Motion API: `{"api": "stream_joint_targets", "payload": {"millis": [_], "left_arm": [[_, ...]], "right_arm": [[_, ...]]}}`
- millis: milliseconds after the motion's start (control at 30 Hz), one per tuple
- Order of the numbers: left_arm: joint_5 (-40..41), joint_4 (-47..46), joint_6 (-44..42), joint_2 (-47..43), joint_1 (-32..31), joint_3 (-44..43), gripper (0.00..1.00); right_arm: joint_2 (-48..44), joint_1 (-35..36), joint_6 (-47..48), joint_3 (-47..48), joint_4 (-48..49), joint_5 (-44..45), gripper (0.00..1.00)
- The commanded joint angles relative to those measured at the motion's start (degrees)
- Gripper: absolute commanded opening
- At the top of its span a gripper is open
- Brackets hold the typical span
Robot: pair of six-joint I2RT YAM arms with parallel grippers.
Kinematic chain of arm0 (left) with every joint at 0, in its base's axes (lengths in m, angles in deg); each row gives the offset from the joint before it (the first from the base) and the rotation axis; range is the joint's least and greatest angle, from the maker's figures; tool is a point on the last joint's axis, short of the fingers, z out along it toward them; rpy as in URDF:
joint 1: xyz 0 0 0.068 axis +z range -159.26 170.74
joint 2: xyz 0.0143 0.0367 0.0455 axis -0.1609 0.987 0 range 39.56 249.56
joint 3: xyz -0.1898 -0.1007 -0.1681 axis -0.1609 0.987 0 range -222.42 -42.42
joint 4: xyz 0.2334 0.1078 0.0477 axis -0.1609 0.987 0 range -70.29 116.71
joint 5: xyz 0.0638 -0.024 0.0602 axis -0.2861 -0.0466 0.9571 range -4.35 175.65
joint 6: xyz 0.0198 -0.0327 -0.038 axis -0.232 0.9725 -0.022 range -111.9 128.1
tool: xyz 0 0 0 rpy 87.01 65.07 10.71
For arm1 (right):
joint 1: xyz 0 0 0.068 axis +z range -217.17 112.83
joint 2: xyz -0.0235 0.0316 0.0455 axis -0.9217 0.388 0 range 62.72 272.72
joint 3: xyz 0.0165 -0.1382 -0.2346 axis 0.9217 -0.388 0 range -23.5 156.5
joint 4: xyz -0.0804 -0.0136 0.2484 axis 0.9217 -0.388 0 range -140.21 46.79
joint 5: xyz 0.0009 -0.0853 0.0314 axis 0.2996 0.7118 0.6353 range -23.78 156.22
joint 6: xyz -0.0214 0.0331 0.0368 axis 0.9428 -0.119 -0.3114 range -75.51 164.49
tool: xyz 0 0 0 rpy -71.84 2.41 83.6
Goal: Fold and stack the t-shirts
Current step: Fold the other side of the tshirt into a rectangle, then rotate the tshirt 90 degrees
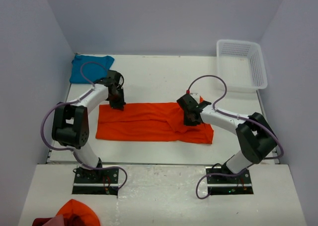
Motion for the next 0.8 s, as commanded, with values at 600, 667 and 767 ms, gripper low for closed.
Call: {"api": "stream_joint_targets", "payload": {"millis": [600, 667, 767], "left_arm": [[-25.64, -10.80, -9.31, 27.41, -27.34, -33.81, 0.00], [-26.95, -10.61, -9.05, 30.84, -27.43, -37.95, 0.00], [-28.89, -9.65, -9.05, 35.15, -27.51, -43.57, 0.00]], "right_arm": [[-29.62, 7.62, -9.50, -3.68, -14.87, 9.56, 0.00], [-32.43, 7.62, -9.33, -5.34, -14.96, 9.20, 0.00], [-36.57, 7.44, -9.15, -6.41, -15.93, 8.85, 0.00]]}}
